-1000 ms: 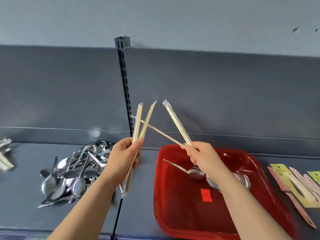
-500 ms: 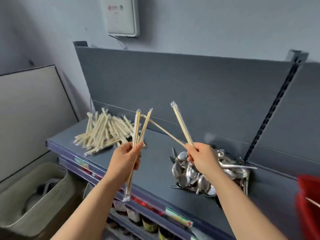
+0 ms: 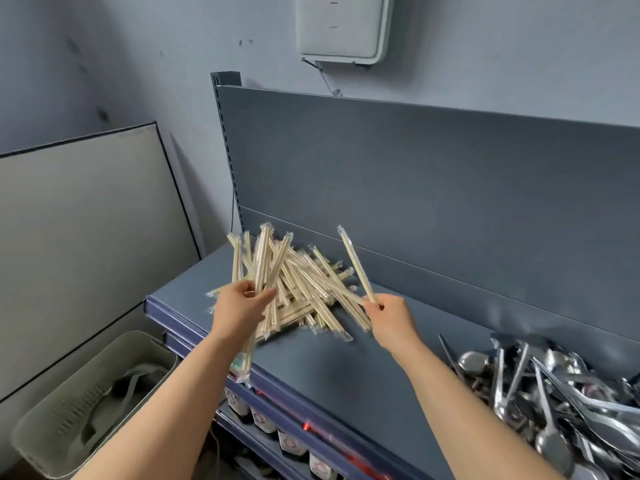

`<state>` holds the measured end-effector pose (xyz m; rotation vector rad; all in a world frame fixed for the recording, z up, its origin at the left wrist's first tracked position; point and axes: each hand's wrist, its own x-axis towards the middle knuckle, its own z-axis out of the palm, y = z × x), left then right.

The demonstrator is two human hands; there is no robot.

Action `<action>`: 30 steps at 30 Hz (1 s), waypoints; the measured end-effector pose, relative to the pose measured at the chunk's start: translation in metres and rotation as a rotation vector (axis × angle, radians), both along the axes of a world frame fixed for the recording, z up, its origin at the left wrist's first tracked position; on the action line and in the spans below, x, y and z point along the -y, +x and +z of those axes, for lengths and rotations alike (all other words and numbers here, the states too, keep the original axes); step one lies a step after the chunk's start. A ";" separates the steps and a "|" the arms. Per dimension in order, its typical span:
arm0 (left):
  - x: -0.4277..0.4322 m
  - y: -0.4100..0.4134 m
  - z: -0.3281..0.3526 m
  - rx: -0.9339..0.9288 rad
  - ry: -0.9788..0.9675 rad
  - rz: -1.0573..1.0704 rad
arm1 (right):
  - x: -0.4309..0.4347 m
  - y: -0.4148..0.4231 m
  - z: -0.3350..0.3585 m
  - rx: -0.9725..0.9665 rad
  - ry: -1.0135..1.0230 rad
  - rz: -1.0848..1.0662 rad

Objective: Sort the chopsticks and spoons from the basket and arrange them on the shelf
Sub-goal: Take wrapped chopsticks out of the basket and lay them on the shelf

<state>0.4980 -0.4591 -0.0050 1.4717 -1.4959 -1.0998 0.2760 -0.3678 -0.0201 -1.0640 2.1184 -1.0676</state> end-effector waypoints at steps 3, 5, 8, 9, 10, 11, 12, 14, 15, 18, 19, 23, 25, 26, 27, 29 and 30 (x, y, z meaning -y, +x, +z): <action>0.039 -0.005 -0.009 0.086 0.000 0.009 | 0.041 0.003 -0.009 -0.063 0.059 0.027; 0.064 -0.009 -0.016 0.111 0.011 0.017 | 0.068 0.005 -0.015 -0.087 0.093 0.036; 0.093 -0.014 -0.025 0.182 0.040 0.000 | 0.099 0.009 -0.022 -0.116 0.140 0.066; 0.101 -0.016 -0.028 0.196 0.052 -0.014 | 0.108 0.011 -0.024 -0.113 0.150 0.077; 0.108 -0.018 -0.031 0.210 0.057 -0.028 | 0.114 0.012 -0.026 -0.108 0.162 0.087; 0.113 -0.020 -0.033 0.220 0.058 -0.040 | 0.120 0.013 -0.029 -0.108 0.176 0.093; 0.119 -0.022 -0.036 0.230 0.064 -0.053 | 0.125 0.014 -0.031 -0.113 0.194 0.093; 0.128 -0.024 -0.040 0.270 0.060 -0.080 | 0.132 0.016 -0.035 -0.140 0.223 0.076; 0.132 -0.025 -0.042 0.301 0.046 -0.098 | 0.135 0.016 -0.036 -0.153 0.233 0.064; 0.142 -0.026 -0.048 0.367 0.008 -0.160 | 0.139 0.019 -0.038 -0.176 0.259 0.036; 0.145 -0.025 -0.050 0.379 -0.004 -0.176 | 0.139 0.021 -0.037 -0.171 0.257 0.023; 0.150 -0.020 -0.051 0.465 -0.079 -0.257 | 0.134 0.034 -0.034 -0.172 0.255 -0.047; 0.150 -0.014 -0.048 0.535 -0.129 -0.318 | 0.130 0.041 -0.033 -0.167 0.266 -0.085; 0.150 -0.011 -0.046 0.558 -0.153 -0.349 | 0.127 0.046 -0.031 -0.156 0.259 -0.109; 0.149 -0.007 -0.044 0.570 -0.185 -0.381 | 0.123 0.051 -0.029 -0.149 0.243 -0.136; 0.146 -0.002 -0.038 0.562 -0.269 -0.444 | 0.111 0.059 -0.024 -0.145 0.200 -0.211; 0.144 -0.001 -0.035 0.545 -0.315 -0.476 | 0.104 0.062 -0.022 -0.143 0.177 -0.259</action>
